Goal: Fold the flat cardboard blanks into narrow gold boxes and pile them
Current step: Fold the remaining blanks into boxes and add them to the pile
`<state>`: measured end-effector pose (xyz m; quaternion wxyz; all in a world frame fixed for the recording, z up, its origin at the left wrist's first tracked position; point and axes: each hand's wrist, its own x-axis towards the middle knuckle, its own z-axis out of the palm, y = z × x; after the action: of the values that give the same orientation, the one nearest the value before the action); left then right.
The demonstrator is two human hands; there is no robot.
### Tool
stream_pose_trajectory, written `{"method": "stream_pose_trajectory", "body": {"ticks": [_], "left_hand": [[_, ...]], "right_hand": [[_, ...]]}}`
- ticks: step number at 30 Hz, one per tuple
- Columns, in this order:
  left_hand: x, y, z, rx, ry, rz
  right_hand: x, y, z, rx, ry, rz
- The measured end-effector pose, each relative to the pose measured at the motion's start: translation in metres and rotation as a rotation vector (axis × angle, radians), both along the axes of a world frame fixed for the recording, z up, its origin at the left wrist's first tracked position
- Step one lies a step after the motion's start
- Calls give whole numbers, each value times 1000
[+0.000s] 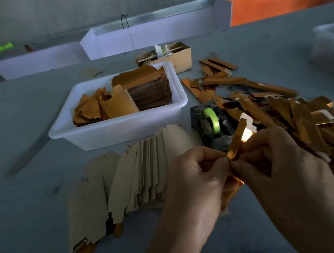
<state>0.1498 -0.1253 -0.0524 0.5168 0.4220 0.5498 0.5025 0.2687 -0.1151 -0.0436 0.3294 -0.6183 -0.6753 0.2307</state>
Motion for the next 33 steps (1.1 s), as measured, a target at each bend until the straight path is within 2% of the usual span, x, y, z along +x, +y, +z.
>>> {"method": "stream_pose_trajectory", "body": {"ticks": [6,10,12,14,17,21,24,27,28,30,33], "left_hand": [[16,-4,-9,168,274,156],[11,-6,-7,202,315,178],[7,-7,-1,168,235,130],[5,-8,4,119,157,92],[5,-7,5,116,190,120],[0,-5,2,55,240,79],[-5,-9,1,80,474,55],[-14,-9,-4,295,1049,125],[-15,-7,-2,315,1209,109],[-17,-6,-9,192,1396,-21],[-19,-6,-13,15,1552,-169]], "right_hand": [[-5,-2,5,-5,-42,-87],[-4,-2,6,27,-86,-133],[0,0,8,17,-69,-133],[2,2,6,-42,51,-61],[2,2,-1,-158,418,-2],[1,2,-7,-184,489,-5],[3,6,-7,-183,517,-35],[21,27,-14,-109,479,-138],[31,37,-18,-97,457,-170],[50,62,-27,-46,403,-247],[73,103,-40,-15,323,-384]]}}
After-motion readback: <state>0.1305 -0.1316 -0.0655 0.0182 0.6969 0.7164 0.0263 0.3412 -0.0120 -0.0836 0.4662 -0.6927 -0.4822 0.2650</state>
